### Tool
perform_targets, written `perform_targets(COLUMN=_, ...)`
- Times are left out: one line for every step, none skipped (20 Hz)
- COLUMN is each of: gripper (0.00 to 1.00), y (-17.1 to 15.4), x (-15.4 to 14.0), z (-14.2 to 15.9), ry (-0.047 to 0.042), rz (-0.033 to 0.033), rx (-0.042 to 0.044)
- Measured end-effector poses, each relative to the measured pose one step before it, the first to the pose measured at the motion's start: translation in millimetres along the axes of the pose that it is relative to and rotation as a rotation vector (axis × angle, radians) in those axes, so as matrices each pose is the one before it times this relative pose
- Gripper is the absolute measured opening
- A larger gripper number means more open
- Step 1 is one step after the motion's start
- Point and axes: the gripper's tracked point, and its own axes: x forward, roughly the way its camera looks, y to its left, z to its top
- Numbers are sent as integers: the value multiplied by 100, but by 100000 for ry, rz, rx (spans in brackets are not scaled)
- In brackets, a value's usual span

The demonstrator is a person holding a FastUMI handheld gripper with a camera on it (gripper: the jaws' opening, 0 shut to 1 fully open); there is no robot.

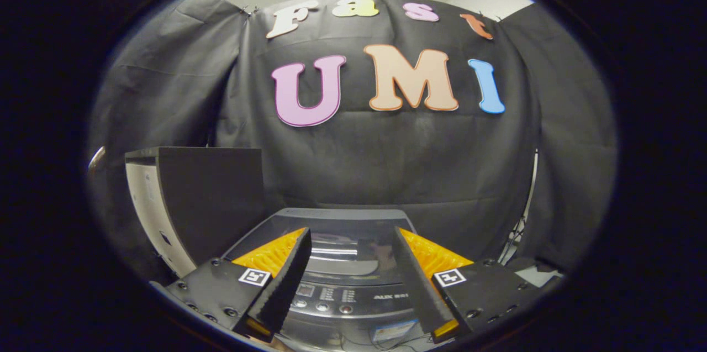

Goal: Put the clothes into the washing machine and then close the washing machine lid.

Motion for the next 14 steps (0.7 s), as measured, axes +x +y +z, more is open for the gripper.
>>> perform_targets(gripper=92, y=-700, x=-558, z=-631, ry=-929, rz=-804, rx=-17)
perform_targets(gripper=92, y=-615, x=-731, z=-812, ry=-235, rz=-568, rx=502)
perform_targets(gripper=92, y=-490, x=-429, z=-839, ry=567, rz=-679, rx=711)
perform_targets(gripper=91, y=-434, x=-588, z=-866, ry=723, rz=-770, rx=487)
perform_targets(gripper=91, y=-250, x=-513, z=-864, ry=764, rz=-493, rx=644)
perform_targets(gripper=91, y=-190, x=-474, z=-768, ry=404, rz=-62, rx=811)
perform_targets(gripper=91, y=-58, x=-400, z=-732, ry=941, rz=-40, rx=726)
perform_targets(gripper=91, y=-150, x=-334, z=-759, ry=754, rz=-302, rx=769)
perform_targets(gripper=91, y=-263, x=-103, z=-846, ry=1285, rz=-568, rx=939)
perform_targets(gripper=91, y=-184, x=-273, z=-747, ry=986, rz=-463, rx=865)
perform_targets(gripper=91, y=-25, x=-247, z=-579, ry=853, rz=-272, rx=737)
perform_targets(gripper=91, y=-67, x=-90, z=-725, ry=768, rz=-206, rx=557)
perform_targets(gripper=91, y=-81, x=-2, z=-561, ry=1075, rz=-249, rx=339)
perform_targets(gripper=91, y=-133, x=1, z=-475, ry=264, rz=-299, rx=-21)
